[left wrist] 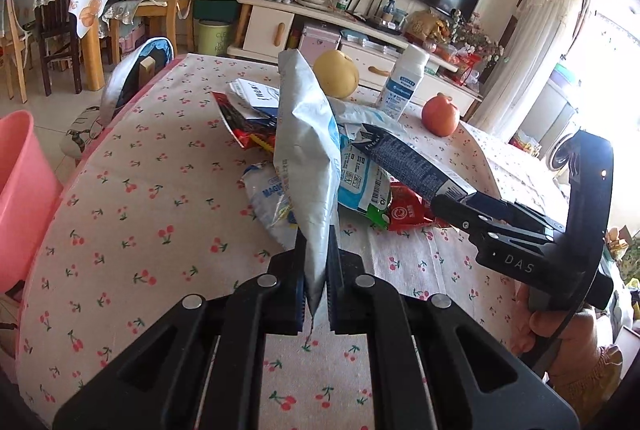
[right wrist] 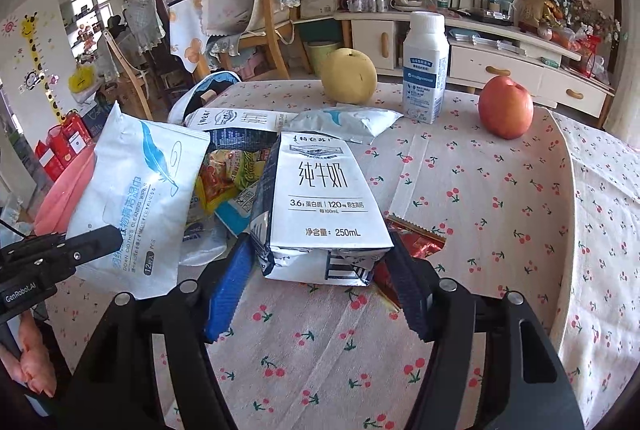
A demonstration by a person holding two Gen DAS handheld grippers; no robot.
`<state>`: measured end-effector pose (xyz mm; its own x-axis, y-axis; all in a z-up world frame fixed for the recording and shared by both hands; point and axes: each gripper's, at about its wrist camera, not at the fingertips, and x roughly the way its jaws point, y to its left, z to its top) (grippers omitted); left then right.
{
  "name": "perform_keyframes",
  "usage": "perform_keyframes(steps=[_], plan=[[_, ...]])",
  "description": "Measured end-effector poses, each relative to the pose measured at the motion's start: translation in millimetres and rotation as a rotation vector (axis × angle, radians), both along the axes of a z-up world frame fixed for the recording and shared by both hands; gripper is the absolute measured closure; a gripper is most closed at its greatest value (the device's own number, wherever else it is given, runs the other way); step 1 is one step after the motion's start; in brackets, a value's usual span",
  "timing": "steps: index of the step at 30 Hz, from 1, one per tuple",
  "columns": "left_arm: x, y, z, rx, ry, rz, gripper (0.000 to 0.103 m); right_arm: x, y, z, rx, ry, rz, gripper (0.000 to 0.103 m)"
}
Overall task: Collect trash
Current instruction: 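Carry the snack bag and milk carton over the pink bucket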
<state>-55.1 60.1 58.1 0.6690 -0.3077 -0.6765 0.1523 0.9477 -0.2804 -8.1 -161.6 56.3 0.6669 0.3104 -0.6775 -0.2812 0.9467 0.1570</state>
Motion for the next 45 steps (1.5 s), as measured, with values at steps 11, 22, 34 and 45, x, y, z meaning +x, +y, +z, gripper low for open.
perform_keyframes(steps=[11,22,34,45], plan=[[-12.7,49.5,12.5,-0.062,-0.077,0.065,0.094,-37.2,17.9,6.8,0.029,-0.018,-0.027,0.036],[-10.9,104.9,22.1,-0.083,-0.134,0.174,0.094,-51.4,38.7,13.5,0.074,-0.013,-0.041,0.036],[-14.2,153.2,34.9,-0.099,-0.185,0.299,0.094,-62.5,87.3,29.6,0.096,-0.039,0.026,0.036],[-24.0,208.4,36.8,-0.159,-0.207,0.473,0.093,-54.3,164.3,62.8,0.154,-0.081,0.179,0.037]])
